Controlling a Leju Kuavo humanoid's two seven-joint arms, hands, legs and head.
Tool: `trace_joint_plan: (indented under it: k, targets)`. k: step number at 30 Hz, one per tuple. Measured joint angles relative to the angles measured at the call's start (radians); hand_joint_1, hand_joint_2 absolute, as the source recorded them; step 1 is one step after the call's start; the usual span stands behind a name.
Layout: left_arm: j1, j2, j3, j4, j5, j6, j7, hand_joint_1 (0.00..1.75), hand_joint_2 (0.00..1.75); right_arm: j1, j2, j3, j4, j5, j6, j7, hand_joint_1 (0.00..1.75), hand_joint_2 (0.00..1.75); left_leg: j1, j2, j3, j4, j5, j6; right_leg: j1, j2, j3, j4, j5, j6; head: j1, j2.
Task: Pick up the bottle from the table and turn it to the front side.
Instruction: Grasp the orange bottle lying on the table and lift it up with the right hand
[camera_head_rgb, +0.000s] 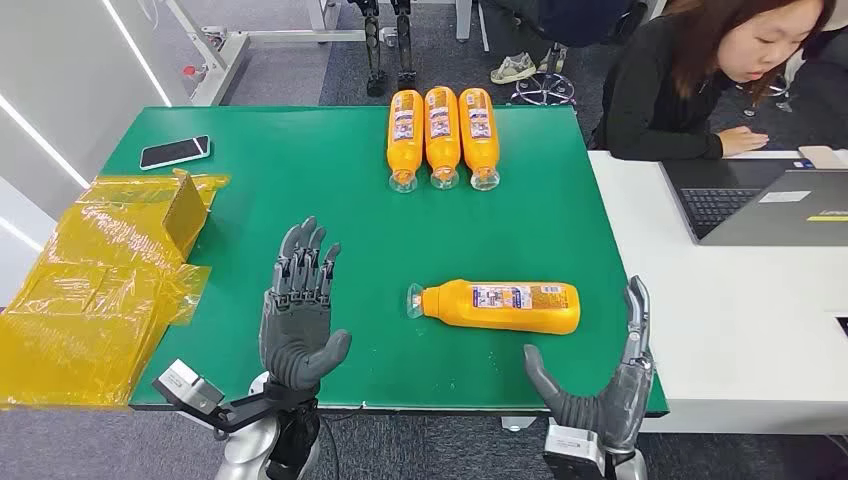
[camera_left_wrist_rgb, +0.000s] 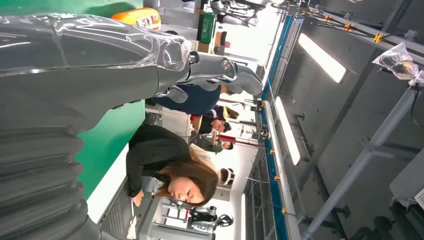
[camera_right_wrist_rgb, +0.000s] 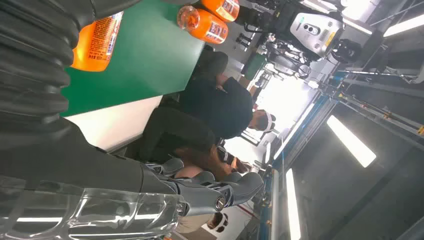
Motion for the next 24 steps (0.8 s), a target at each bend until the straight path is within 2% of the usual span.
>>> trace_joint_plan:
  k: [24]
  targets:
    - [-0.001, 0.0, 0.0, 0.008, 0.001, 0.0, -0.003, 0.0, 1.75, -0.009, -0.002, 0.0, 0.008, 0.027, -0.006, 0.006, 0.0, 1.75, 0.0, 0.0, 0.0, 0.0, 0.0, 0.0, 0.0, 0.0, 0.0, 0.0, 0.0, 0.0, 0.0, 0.0]
